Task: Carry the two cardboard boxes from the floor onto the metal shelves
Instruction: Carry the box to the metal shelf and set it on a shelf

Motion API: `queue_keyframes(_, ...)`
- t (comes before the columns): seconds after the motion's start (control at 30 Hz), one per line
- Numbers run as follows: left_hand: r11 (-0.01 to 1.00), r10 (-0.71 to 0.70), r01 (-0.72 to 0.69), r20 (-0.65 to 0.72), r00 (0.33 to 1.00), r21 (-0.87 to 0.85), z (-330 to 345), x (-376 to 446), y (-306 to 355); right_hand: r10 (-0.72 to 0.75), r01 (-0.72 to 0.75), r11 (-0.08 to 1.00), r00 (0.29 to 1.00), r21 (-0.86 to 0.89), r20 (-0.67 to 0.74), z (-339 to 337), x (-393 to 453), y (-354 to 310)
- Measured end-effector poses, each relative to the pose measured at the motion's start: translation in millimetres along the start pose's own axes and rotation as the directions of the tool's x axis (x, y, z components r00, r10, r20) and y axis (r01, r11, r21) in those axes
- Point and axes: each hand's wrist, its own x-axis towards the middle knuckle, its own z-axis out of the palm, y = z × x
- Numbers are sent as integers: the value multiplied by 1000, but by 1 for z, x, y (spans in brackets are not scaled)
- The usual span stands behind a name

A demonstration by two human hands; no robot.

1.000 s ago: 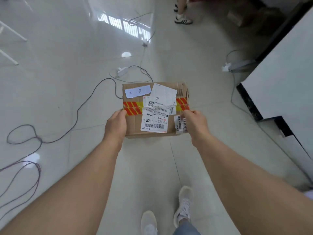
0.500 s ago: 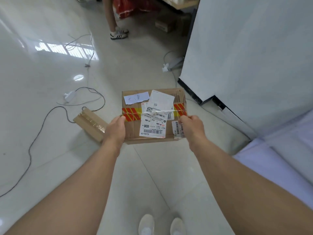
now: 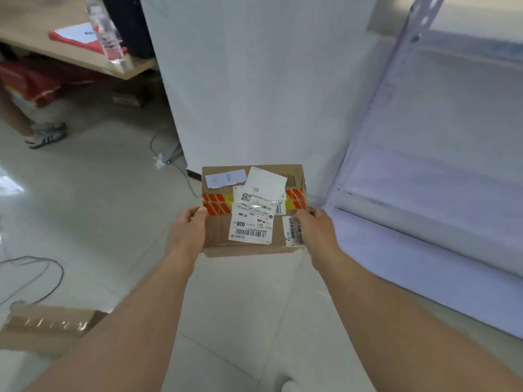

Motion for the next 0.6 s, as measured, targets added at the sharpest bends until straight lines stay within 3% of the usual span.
queue_keyframes(0.33,993,70,-97,332,941,66,105,-15,48,72,-21,980,964,200,-254,-105,2,1)
queue_keyframes(0.6,981,95,-159,435,895,112,150,-33,55,109,-25,971,932,239,-346,-144,10,23)
